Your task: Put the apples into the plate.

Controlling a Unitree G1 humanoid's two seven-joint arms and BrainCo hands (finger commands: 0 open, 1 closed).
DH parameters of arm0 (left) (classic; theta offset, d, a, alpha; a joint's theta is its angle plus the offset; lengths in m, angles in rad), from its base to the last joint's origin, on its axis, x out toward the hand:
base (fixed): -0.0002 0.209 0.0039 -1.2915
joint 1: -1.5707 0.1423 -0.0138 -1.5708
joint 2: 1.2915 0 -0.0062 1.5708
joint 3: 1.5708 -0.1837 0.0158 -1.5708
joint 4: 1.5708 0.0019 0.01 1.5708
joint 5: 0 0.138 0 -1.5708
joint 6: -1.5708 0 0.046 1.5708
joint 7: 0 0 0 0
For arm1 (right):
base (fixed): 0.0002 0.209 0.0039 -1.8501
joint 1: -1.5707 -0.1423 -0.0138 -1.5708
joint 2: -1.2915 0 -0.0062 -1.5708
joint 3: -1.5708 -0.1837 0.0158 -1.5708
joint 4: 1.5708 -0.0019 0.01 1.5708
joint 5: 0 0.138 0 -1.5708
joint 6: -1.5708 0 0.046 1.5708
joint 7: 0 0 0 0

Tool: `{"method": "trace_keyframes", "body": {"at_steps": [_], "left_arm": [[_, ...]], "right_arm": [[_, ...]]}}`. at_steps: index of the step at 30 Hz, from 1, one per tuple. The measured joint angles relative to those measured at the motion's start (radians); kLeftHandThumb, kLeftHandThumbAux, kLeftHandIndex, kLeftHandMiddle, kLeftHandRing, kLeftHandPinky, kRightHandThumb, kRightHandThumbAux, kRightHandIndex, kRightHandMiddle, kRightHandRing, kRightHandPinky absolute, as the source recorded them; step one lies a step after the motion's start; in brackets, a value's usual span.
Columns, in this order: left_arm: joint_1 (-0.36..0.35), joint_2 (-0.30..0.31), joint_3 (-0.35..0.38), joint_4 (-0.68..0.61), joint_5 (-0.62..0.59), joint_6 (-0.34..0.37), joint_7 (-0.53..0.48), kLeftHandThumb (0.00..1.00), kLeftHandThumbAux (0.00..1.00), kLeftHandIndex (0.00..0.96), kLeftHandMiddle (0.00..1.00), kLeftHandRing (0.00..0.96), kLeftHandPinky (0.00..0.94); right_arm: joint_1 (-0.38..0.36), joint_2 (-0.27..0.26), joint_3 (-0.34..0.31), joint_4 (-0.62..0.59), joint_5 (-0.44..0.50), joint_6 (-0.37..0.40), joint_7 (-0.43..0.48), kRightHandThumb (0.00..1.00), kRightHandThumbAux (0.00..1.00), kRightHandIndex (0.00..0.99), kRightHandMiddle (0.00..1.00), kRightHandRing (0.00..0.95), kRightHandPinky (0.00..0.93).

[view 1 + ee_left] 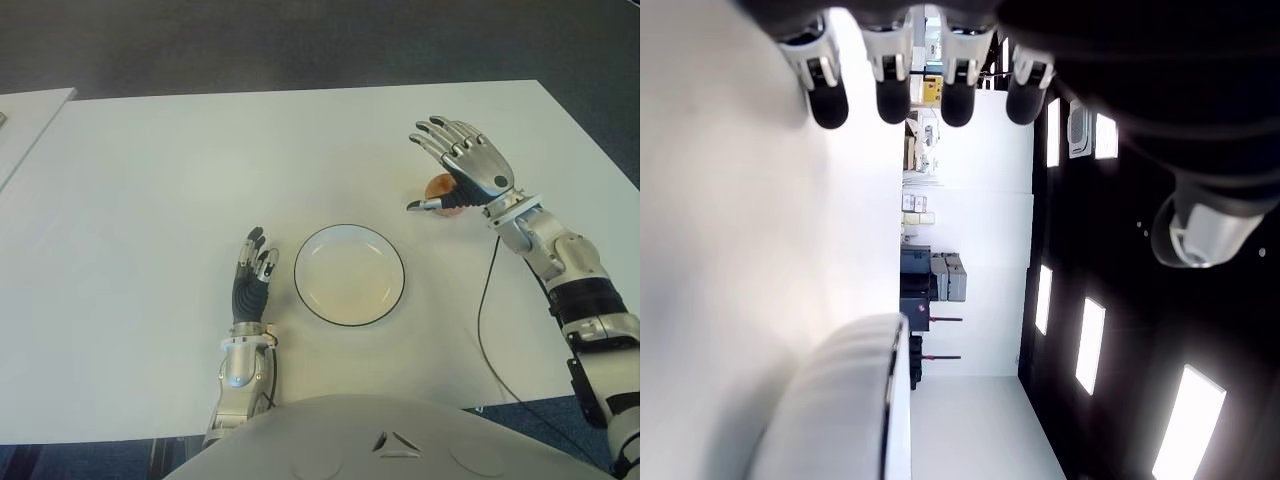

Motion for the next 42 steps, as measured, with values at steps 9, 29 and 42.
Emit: {"method": "trace_keyframes", "body": {"at_steps": [9,29,42], "left_arm": [[0.0,0.001,-0.001,0.01,-0.005,-0.025,0.0,0.021,0.396,0.0,0.0,0.0,0.0],[-0.013,0.002,-0.005,0.039,-0.021,-0.063,-0.001,0.037,0.411,0.0,0.0,0.0,0.0],[-0.014,0.003,-0.005,0.047,-0.022,-0.071,-0.004,0.043,0.419,0.0,0.0,0.0,0.0]], "right_arm": [[-0.086,-0.026,0.064,0.177,0.043,-0.011,0.031,0.226,0.155,0.0,0.0,0.0,0.0],[-0.165,-0.029,0.167,0.369,0.068,-0.001,0.024,0.244,0.165,0.0,0.0,0.0,0.0],[-0.196,-0.01,0.215,0.427,0.073,0.009,-0.007,0.24,0.161,0.0,0.0,0.0,0.0]]}}
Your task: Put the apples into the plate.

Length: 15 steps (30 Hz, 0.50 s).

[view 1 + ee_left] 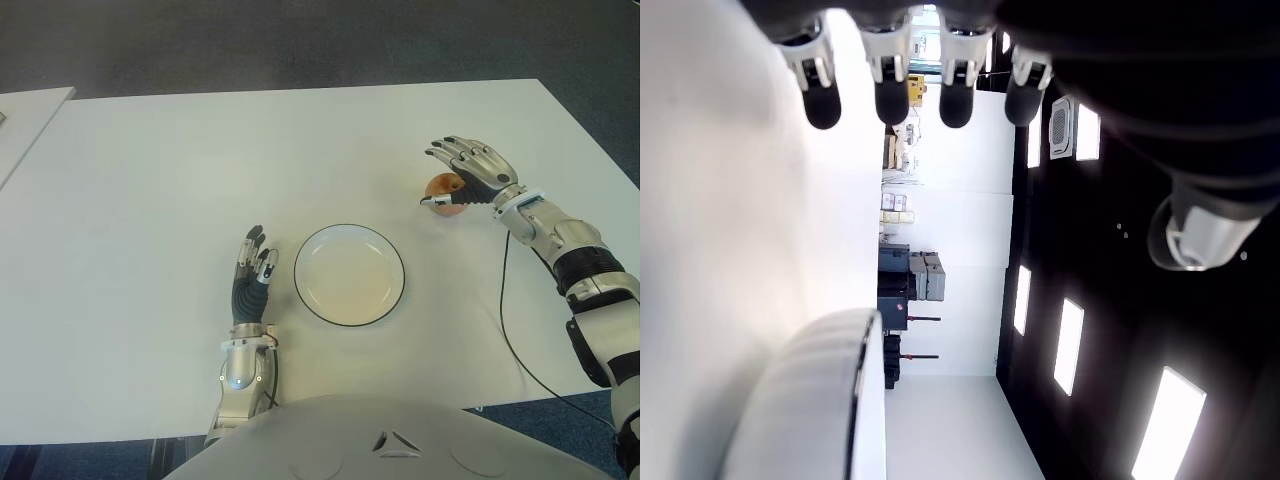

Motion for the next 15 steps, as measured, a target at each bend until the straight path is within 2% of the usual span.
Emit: {"method": "trace_keyframes", "body": {"at_steps": [15], "left_arm": [[-0.001,0.0,0.001,0.0,0.0,-0.001,-0.007,0.027,0.408,0.0,0.0,0.0,0.0]], "right_arm": [[-0.026,0.056,0.038,0.077,0.029,0.002,-0.009,0.234,0.167,0.0,0.0,0.0,0.0]]}}
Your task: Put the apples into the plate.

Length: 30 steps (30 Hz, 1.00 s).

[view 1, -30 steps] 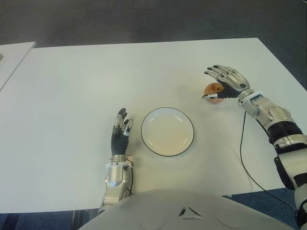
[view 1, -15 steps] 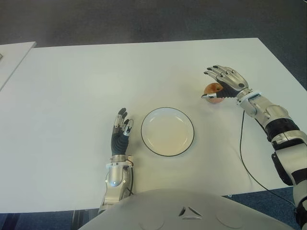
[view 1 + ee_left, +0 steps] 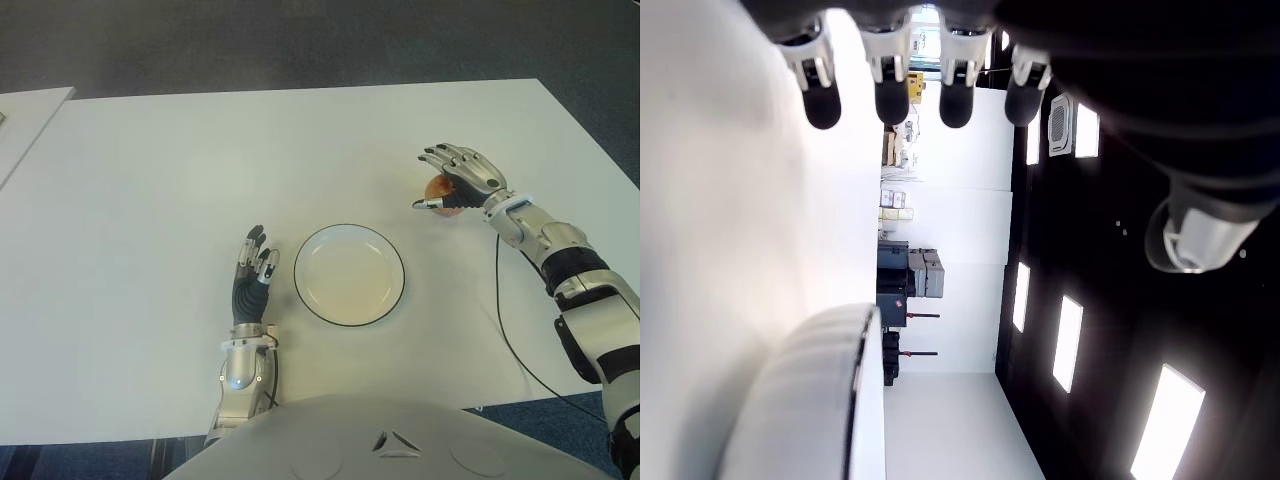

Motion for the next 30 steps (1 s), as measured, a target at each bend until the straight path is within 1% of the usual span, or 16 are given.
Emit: {"method": "trace_keyframes", "body": {"at_steps": [12,20,30], "left_arm": [[0.003,0.0,0.001,-0.001,0.002,0.001,-0.003,0.034,0.42,0.0,0.0,0.0,0.0],[-0.001,0.0,0.006,0.0,-0.001,0.001,-0.005,0.03,0.414,0.0,0.0,0.0,0.0],[-0.004,0.001,0.009,0.009,-0.019,-0.014,-0.021,0.045,0.425,0.0,0.0,0.0,0.0]], "right_arm": [[-0.02,0.06,0.025,0.093,0.023,0.017,-0.001,0.244,0.197,0.0,0.0,0.0,0.0],[-0.032,0.084,0.044,0.129,0.035,0.025,0.002,0.251,0.214,0.0,0.0,0.0,0.0],[-0.048,0.121,0.046,0.197,0.074,0.044,0.01,0.247,0.25,0.0,0.0,0.0,0.0]]}}
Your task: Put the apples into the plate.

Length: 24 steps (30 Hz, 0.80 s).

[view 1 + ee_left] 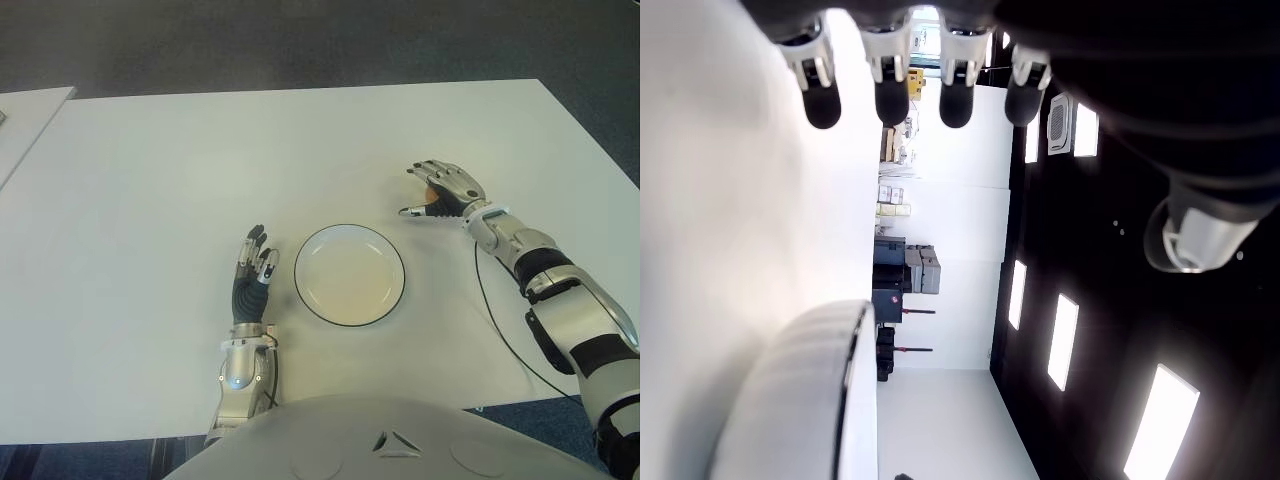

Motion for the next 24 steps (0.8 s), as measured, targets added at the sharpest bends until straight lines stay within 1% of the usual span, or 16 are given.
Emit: {"method": "trace_keyframes", "body": {"at_steps": [10,24], "left_arm": [[-0.002,0.001,0.006,0.008,0.004,-0.014,0.0,0.038,0.431,0.0,0.0,0.0,0.0],[-0.011,0.004,0.026,0.024,-0.004,-0.022,-0.016,0.047,0.434,0.0,0.0,0.0,0.0]], "right_arm": [[-0.025,0.028,0.003,0.045,0.023,0.021,-0.001,0.247,0.293,0.0,0.0,0.0,0.0],[-0.046,0.037,-0.001,0.107,0.075,0.062,0.016,0.261,0.342,0.0,0.0,0.0,0.0]]}}
